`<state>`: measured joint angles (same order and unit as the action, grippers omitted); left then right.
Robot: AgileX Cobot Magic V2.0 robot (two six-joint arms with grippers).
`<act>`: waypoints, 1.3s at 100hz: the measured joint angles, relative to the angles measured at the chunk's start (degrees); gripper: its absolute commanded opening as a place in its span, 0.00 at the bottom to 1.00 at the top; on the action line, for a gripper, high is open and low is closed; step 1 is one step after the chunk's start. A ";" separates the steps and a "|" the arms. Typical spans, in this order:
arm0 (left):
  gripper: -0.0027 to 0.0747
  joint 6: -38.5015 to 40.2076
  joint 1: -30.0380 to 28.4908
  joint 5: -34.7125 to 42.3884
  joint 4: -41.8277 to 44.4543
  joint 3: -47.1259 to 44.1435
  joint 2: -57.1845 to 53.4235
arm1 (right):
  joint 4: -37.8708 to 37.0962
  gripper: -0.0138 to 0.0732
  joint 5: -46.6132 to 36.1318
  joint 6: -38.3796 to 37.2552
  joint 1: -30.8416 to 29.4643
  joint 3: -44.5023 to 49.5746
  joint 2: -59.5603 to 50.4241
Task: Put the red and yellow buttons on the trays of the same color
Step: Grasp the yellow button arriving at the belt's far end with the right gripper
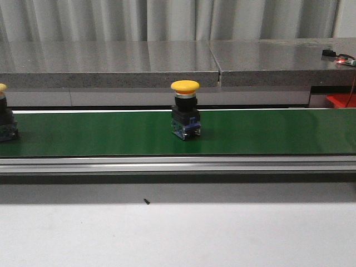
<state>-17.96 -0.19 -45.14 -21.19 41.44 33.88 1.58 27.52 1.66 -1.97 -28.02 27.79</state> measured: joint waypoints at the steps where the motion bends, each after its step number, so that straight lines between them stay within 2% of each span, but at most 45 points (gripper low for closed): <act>1: 0.01 0.00 0.00 0.15 0.00 -0.24 -0.24 | 0.00 0.08 -0.11 0.00 0.00 0.00 0.00; 30: 0.01 0.45 0.00 -0.34 0.36 -1.89 -3.65 | 0.00 0.08 -1.56 0.00 0.00 -0.23 0.00; 45: 0.01 0.45 0.00 -0.60 0.16 -1.89 -3.65 | 0.41 0.08 1.68 0.00 0.00 -3.68 2.28; 67: 0.01 0.45 0.00 -0.70 -0.09 -1.89 -3.65 | 0.61 0.10 7.59 0.00 1.57 -12.09 12.25; 76: 0.01 0.45 0.00 -0.72 -0.08 -1.89 -3.65 | 0.61 0.21 10.10 0.00 3.68 -15.98 16.91; 93: 0.01 0.45 0.00 -0.82 -0.08 -1.89 -3.65 | 1.36 0.59 11.81 0.00 8.04 -22.40 25.84; 102: 0.01 0.45 0.00 -0.82 -0.08 -1.89 -3.65 | 1.95 0.73 13.26 0.00 9.78 -25.21 30.92; 107: 0.01 0.45 0.00 -0.82 -0.08 -1.89 -3.65 | 2.20 0.75 14.50 0.00 10.61 -26.76 33.64; 130: 0.01 0.45 0.00 -0.82 -0.08 -1.89 -3.65 | 3.43 0.76 18.92 2.41 13.38 -33.87 46.43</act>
<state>-17.50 -0.19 -45.96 -21.27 39.55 30.22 5.01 46.44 4.06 11.41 -61.89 74.21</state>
